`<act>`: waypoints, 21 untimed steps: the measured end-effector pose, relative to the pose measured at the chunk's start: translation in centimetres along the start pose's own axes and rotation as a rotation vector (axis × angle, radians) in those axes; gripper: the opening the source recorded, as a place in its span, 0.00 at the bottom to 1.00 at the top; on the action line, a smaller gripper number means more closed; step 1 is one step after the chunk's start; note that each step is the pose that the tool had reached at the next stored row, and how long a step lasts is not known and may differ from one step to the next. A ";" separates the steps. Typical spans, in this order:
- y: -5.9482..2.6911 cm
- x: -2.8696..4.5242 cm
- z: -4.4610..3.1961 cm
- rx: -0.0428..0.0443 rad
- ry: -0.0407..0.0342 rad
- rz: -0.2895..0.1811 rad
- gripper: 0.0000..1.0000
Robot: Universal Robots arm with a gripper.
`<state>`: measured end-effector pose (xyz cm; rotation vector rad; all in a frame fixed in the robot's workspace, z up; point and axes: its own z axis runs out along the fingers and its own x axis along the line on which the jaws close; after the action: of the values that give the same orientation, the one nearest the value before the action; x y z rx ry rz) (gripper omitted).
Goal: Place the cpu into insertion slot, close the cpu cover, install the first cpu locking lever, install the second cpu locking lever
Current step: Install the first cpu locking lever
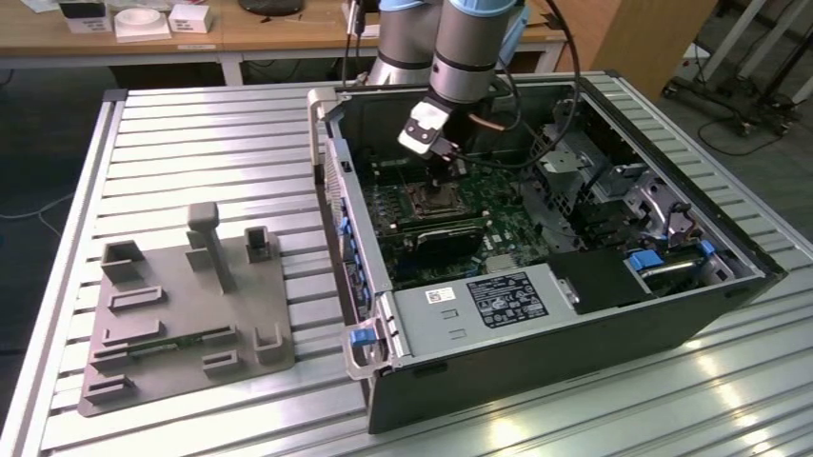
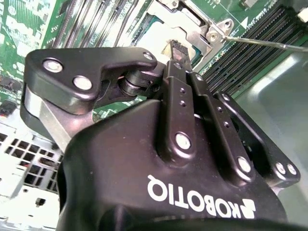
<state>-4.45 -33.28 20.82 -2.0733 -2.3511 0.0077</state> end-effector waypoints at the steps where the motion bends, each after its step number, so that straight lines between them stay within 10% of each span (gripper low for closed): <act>1: 0.00 0.00 0.00 0.0000 -0.0001 -0.014 0.10; 8: 0.00 0.00 -0.34 0.0001 -0.0003 -0.029 0.10; 21: -0.03 0.01 -3.30 0.0001 -0.0009 -0.034 0.10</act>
<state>-4.44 -33.28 24.12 -2.0332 -2.3865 0.0085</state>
